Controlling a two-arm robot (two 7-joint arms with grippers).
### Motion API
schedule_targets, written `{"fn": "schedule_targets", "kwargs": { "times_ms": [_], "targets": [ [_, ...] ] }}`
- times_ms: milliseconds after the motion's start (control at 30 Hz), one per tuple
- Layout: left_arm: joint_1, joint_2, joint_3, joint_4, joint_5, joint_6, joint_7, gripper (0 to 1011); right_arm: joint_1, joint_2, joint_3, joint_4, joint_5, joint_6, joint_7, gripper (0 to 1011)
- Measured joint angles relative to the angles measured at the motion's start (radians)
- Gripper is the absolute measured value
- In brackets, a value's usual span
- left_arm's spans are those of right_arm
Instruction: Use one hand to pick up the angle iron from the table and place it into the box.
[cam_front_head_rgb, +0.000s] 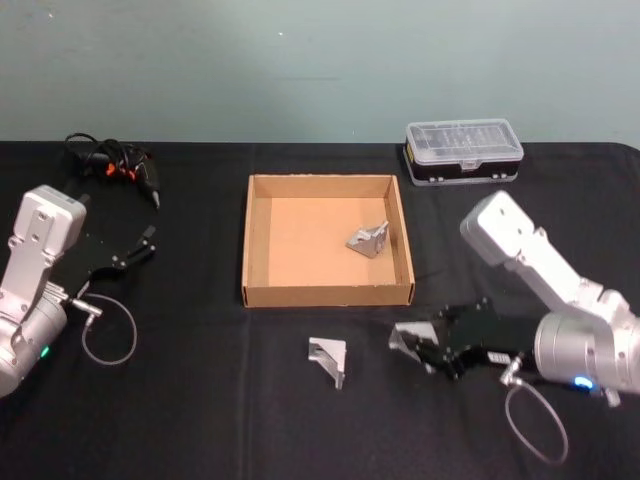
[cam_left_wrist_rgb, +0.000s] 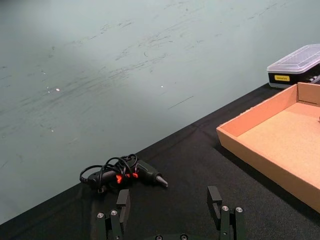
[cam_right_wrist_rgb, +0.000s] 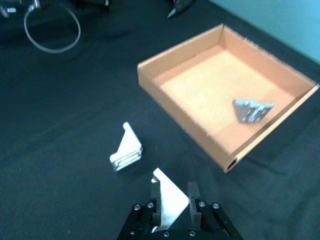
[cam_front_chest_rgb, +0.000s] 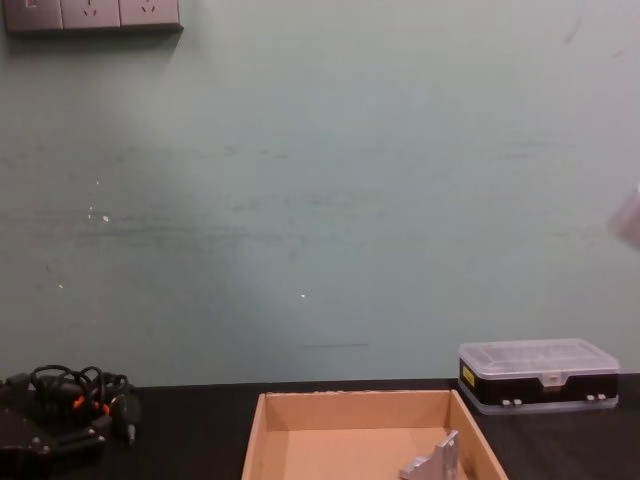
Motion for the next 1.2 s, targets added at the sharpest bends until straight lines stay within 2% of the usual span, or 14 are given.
{"fn": "schedule_targets", "kwargs": {
  "times_ms": [167,233,300,333,367,567,600,700,933,1200],
  "targets": [
    [0.000,0.000,0.000,0.000,0.000,0.000,0.000,1011,0.049,-0.017,-0.009,0.006,-0.003,0.010,-0.003,316],
    [0.000,0.000,0.000,0.000,0.000,0.000,0.000,1011,0.089,-0.040,-0.022,0.030,-0.012,0.014,-0.007,316],
    [0.000,0.000,0.000,0.000,0.000,0.000,0.000,1011,0.128,-0.069,-0.036,0.065,-0.026,0.014,-0.016,316],
    [0.000,0.000,0.000,0.000,0.000,0.000,0.000,1011,0.159,-0.096,-0.046,0.099,-0.035,0.012,-0.021,316],
    [0.000,0.000,0.000,0.000,0.000,0.000,0.000,1011,0.159,-0.096,-0.046,0.099,-0.035,0.012,-0.021,316],
    [0.000,0.000,0.000,0.000,0.000,0.000,0.000,1011,0.278,-0.210,-0.090,0.261,-0.085,-0.017,-0.046,316],
    [0.000,0.000,0.000,0.000,0.000,0.000,0.000,1011,0.278,-0.210,-0.090,0.261,-0.085,-0.017,-0.046,316],
    [0.000,0.000,0.000,0.000,0.000,0.000,0.000,1011,0.325,-0.264,-0.113,0.338,-0.113,-0.023,-0.054,316],
    [0.000,0.000,0.000,0.000,0.000,0.000,0.000,1011,0.380,-0.339,-0.136,0.448,-0.151,-0.027,-0.066,316],
    [0.000,0.000,0.000,0.000,0.000,0.000,0.000,1011,0.421,-0.402,-0.150,0.556,-0.186,-0.018,-0.076,316]
  ]
}}
